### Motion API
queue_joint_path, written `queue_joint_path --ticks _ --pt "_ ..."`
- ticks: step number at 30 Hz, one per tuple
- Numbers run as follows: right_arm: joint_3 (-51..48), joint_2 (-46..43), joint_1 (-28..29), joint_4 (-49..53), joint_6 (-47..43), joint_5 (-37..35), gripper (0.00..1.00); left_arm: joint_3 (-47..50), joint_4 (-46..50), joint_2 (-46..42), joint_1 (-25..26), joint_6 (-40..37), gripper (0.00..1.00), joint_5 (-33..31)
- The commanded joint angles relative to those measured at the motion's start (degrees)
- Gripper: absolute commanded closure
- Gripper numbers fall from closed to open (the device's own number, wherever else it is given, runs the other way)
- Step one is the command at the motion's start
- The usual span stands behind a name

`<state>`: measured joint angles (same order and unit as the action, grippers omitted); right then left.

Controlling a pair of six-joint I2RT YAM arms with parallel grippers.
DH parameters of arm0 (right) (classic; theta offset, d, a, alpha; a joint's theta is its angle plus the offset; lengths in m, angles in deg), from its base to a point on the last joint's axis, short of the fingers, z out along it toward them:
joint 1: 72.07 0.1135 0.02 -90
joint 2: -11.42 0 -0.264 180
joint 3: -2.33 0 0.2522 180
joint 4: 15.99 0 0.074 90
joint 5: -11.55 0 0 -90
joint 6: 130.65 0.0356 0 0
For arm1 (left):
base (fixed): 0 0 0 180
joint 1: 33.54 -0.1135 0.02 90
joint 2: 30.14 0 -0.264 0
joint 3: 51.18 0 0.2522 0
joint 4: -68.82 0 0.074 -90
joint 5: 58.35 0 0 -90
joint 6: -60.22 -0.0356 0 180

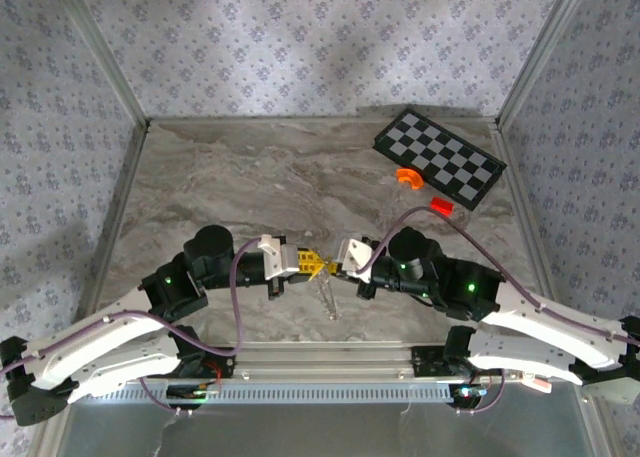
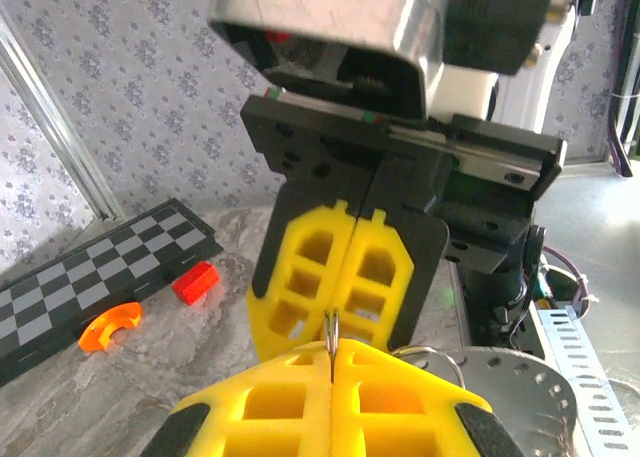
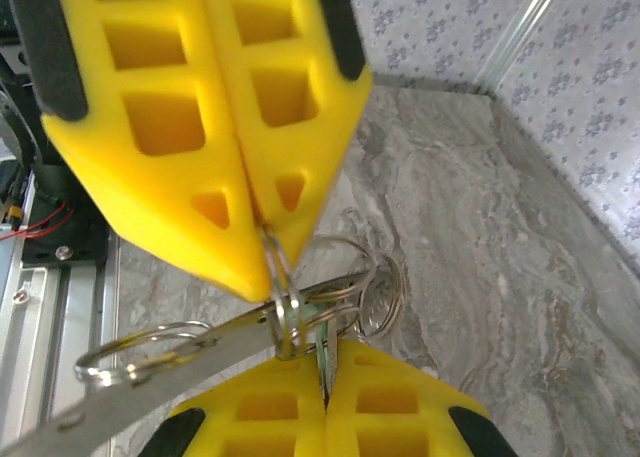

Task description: Put the keys on the keyring

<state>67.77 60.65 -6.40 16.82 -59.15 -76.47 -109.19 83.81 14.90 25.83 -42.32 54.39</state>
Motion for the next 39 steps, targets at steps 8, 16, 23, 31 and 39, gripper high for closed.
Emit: queue_joint_path --ticks 8,16,23,31,39 --pt "2.2 0.6 -0.1 3.2 0.3 0.8 1.0 1.1 -9.2 -2.1 0.0 2.3 1.0 2.5" --pt "0.2 -3.9 -0.1 1.1 1.3 1.2 0.77 3.6 -13.3 -2.5 -0.2 4.0 1.0 1.4" --pt "-1.3 -10.5 0.0 -1.1 3.1 0.6 0.64 5.5 -16.3 -3.0 -0.5 4.9 1.0 2.0" --pt "-2.3 -9.7 0.0 -5.1 3.5 4.9 0.68 7.6 -21.5 -2.8 -0.5 7.3 1.0 4.8" --pt "-2.2 -6.7 -0.1 -6.9 4.4 7.5 0.69 7.8 -22.1 -2.5 -0.5 7.7 1.0 5.6"
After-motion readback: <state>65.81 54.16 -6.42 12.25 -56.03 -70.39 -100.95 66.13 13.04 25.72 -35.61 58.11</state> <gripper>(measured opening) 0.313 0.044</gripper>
